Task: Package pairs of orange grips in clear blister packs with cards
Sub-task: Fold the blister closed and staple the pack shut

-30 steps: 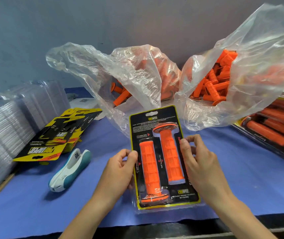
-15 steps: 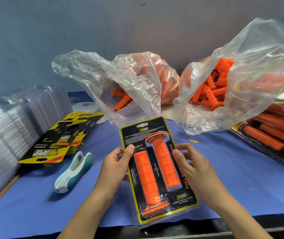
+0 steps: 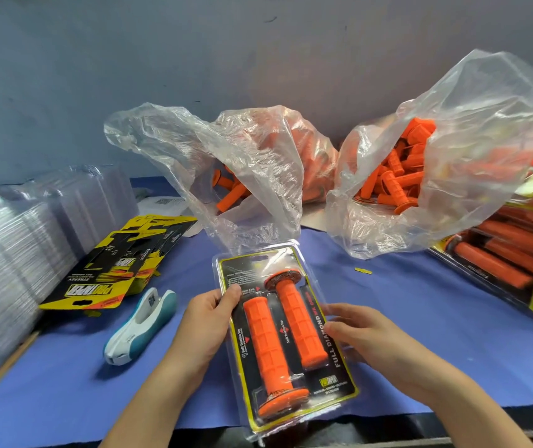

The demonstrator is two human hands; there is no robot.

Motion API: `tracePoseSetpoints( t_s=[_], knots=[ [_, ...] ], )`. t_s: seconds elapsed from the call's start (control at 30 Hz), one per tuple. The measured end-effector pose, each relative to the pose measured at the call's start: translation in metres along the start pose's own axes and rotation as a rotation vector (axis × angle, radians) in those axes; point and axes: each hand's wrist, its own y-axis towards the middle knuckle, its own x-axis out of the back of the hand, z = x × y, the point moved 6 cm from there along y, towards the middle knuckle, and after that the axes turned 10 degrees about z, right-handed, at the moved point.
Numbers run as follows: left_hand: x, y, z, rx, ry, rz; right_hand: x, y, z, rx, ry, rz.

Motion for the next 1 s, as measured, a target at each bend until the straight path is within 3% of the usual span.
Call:
tracePoseSetpoints(
  t_s=[0.47, 0.77, 1.0],
  knots=[
    [-0.005, -0.006, -0.006, 0.107, -0.091, 0.101, 0.008, 0.005, -0.01, -0.024, -0.005, -0.004],
    [0.002, -0.004, -0.005, 0.099, -0.016, 0.002, 0.01, 0.004, -0.015, -0.106, -0.056, -0.032],
    [0.001, -0.001, 0.005, 0.154, -0.048, 0.021, 0.013, 0.006, -0.017, -0.123, -0.059, -0.071]
  ],
)
